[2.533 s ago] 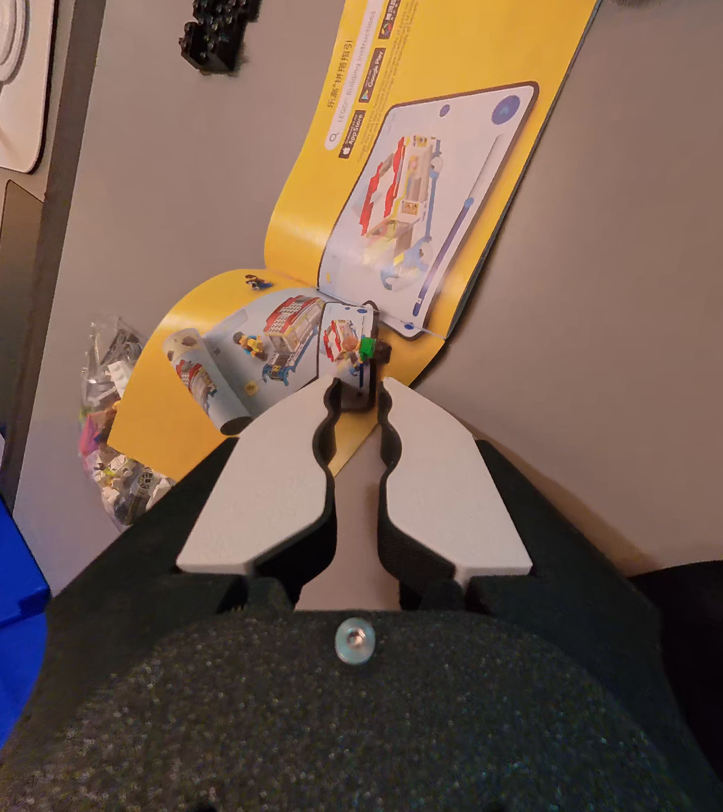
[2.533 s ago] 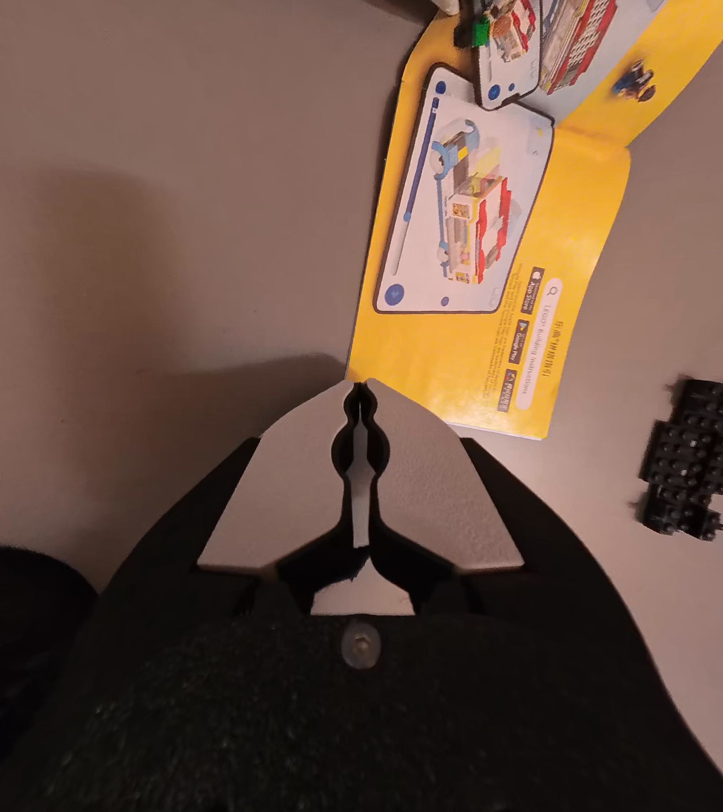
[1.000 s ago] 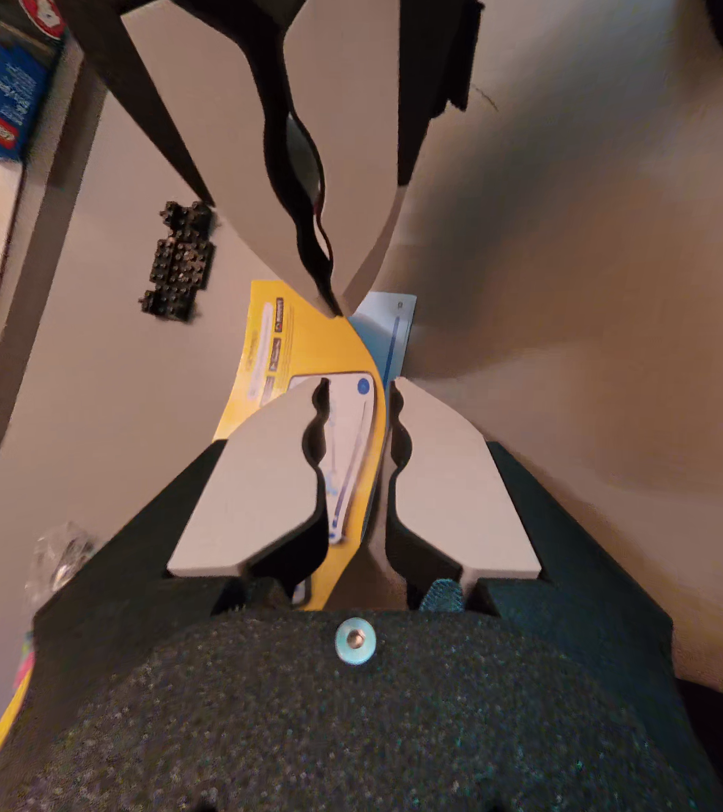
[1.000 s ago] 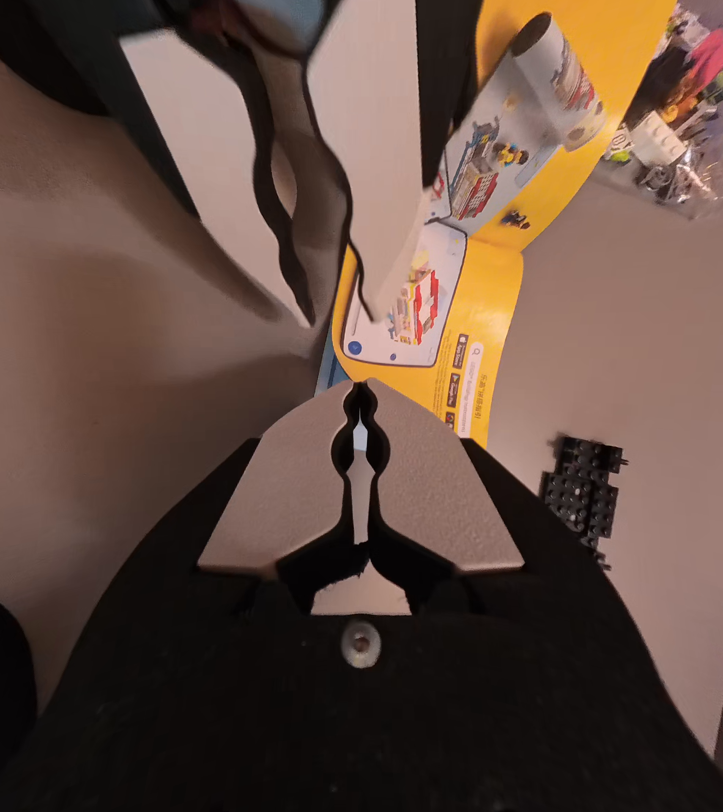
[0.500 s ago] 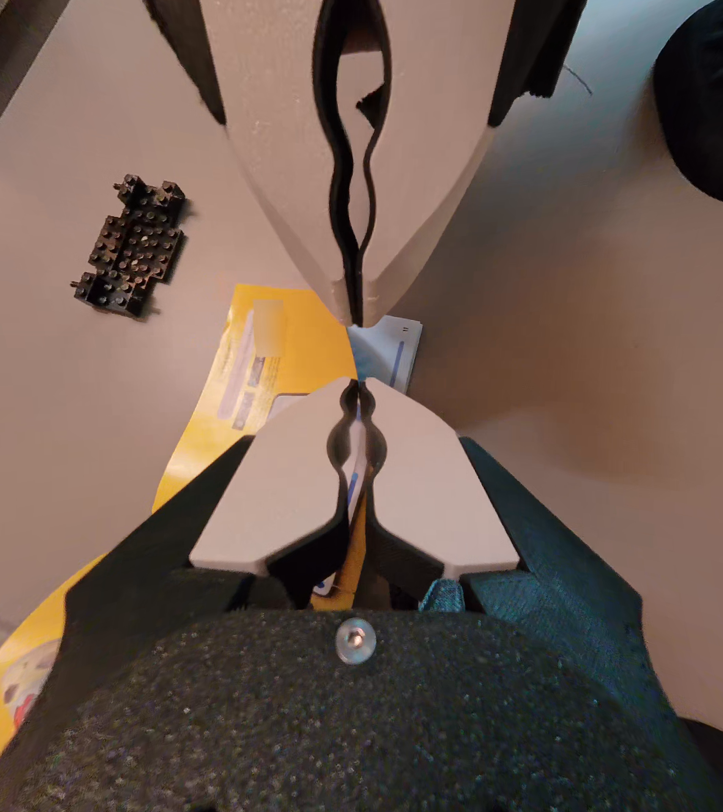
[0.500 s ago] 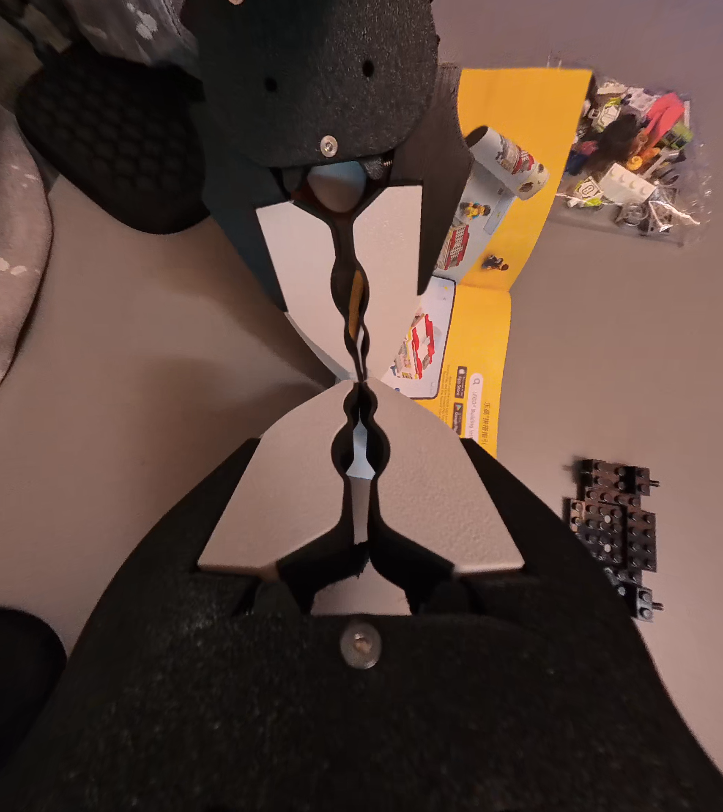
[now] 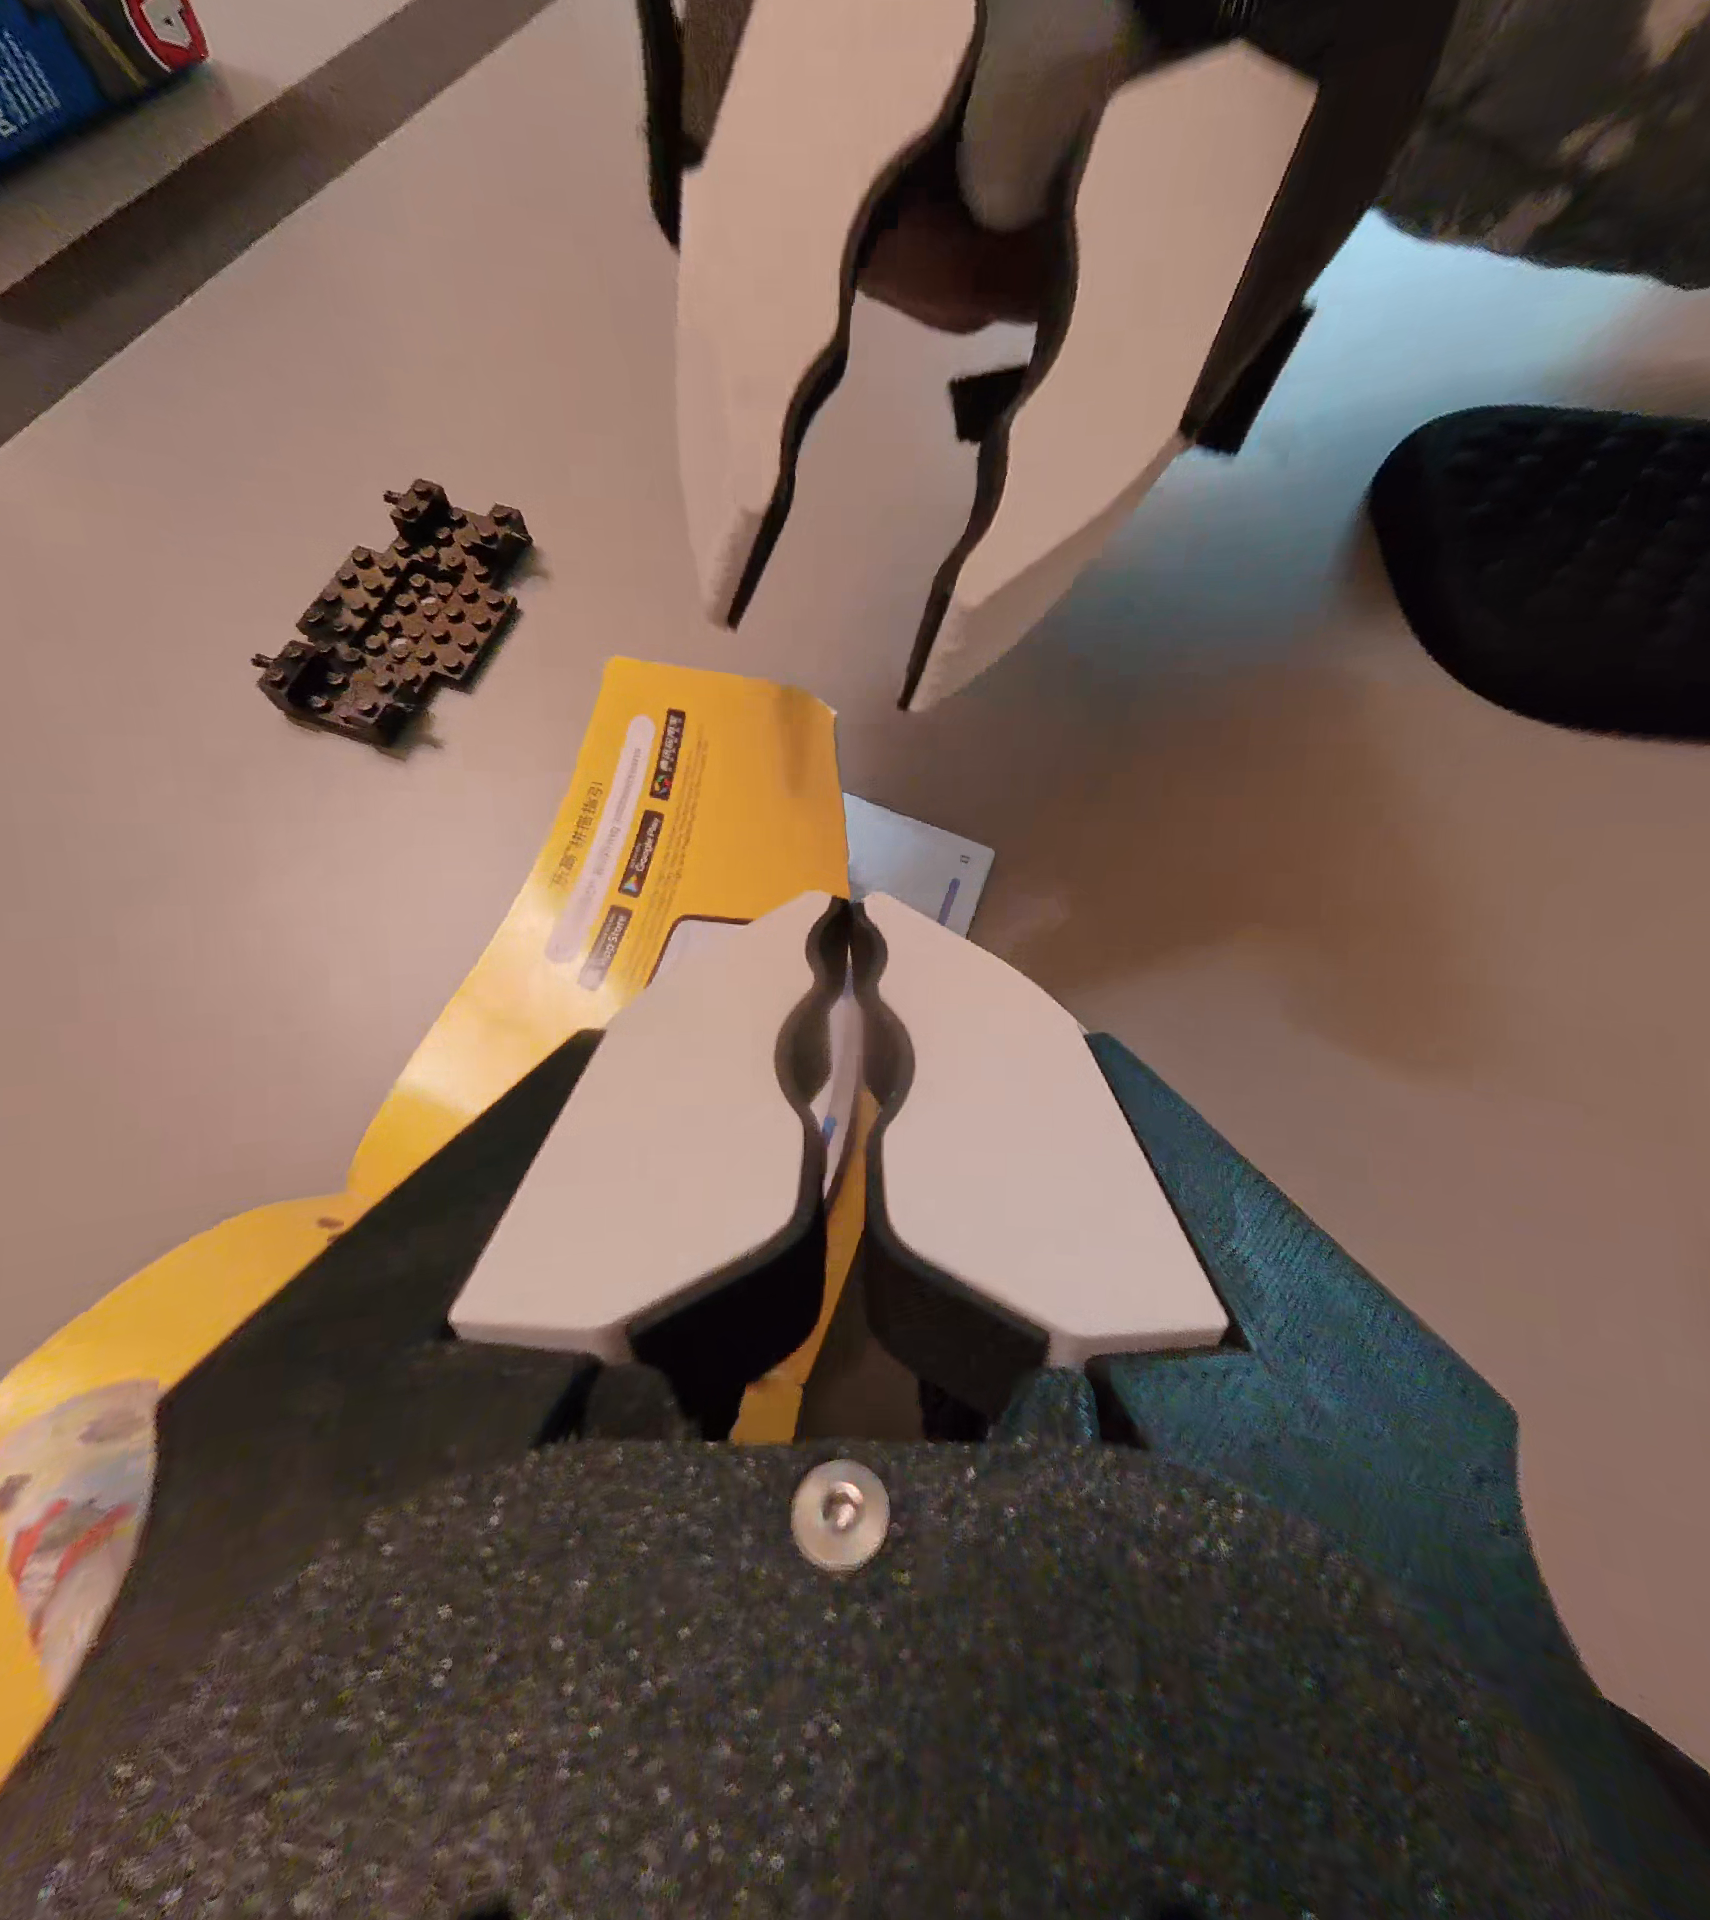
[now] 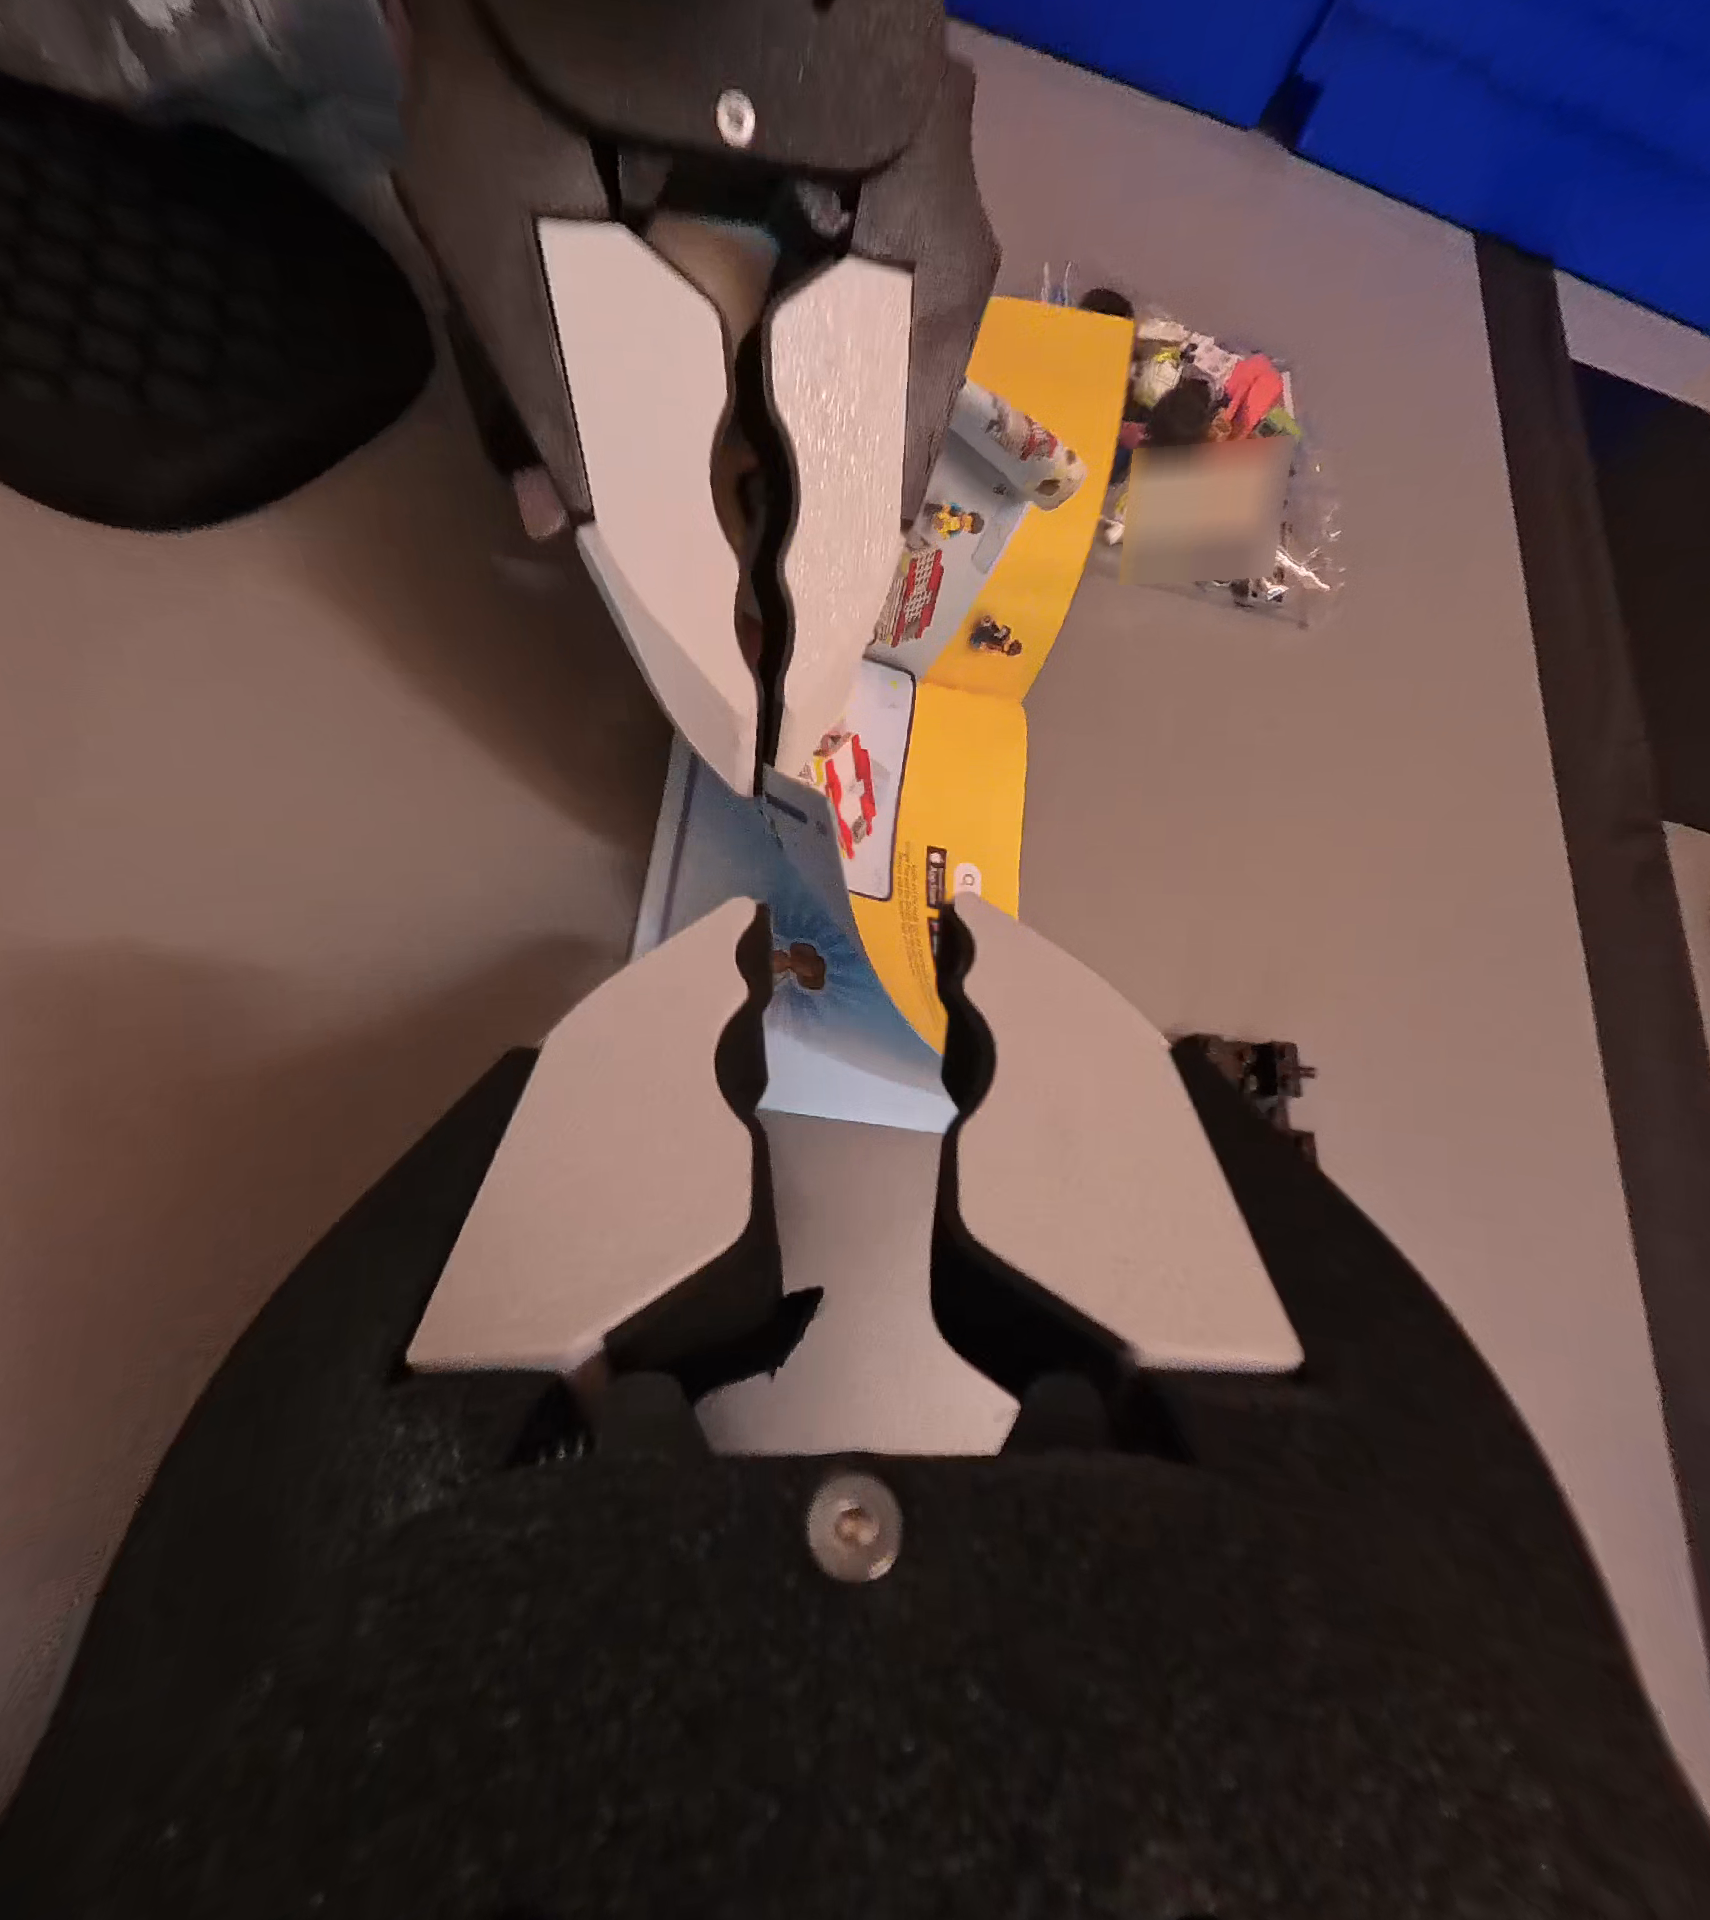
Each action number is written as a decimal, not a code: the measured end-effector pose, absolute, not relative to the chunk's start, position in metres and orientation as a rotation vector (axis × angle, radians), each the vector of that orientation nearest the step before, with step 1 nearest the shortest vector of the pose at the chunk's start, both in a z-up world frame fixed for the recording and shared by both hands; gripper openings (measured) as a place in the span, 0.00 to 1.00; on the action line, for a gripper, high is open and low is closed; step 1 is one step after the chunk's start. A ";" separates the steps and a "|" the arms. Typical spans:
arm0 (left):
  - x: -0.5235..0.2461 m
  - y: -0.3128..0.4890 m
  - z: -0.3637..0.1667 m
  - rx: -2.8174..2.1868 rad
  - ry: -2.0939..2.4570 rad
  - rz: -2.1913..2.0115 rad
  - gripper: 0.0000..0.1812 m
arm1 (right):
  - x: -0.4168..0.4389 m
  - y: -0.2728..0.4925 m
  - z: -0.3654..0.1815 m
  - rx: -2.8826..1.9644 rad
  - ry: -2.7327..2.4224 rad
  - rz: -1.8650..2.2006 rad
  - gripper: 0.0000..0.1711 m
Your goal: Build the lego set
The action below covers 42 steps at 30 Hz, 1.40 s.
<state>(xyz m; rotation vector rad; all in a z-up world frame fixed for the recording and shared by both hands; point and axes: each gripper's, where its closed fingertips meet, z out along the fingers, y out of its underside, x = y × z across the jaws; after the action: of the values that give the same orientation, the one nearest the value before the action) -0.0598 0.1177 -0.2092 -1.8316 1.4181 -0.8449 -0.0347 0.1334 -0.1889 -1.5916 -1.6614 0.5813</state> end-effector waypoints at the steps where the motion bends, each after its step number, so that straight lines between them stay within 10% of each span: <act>1: -0.061 0.118 -0.208 -1.827 1.408 -0.855 0.00 | -0.038 0.134 -0.192 -1.575 -1.677 0.553 0.17; 6: -0.067 0.115 -0.207 -1.809 1.407 -0.877 0.00 | -0.055 0.130 -0.199 -1.497 -1.810 0.536 0.00; 29: -0.073 0.113 -0.185 -1.729 1.392 -0.939 0.00 | -0.070 0.122 -0.190 -1.447 -1.853 0.595 0.00; 42: -0.069 0.111 -0.171 -1.738 1.244 -1.117 0.00 | -0.062 0.123 -0.166 -1.457 -1.681 0.601 0.17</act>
<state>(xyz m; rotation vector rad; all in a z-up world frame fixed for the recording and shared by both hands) -0.0687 0.1113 -0.1708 -1.7377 1.2439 -1.1166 -0.0616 0.1226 -0.1662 -1.4566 -1.6813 0.6013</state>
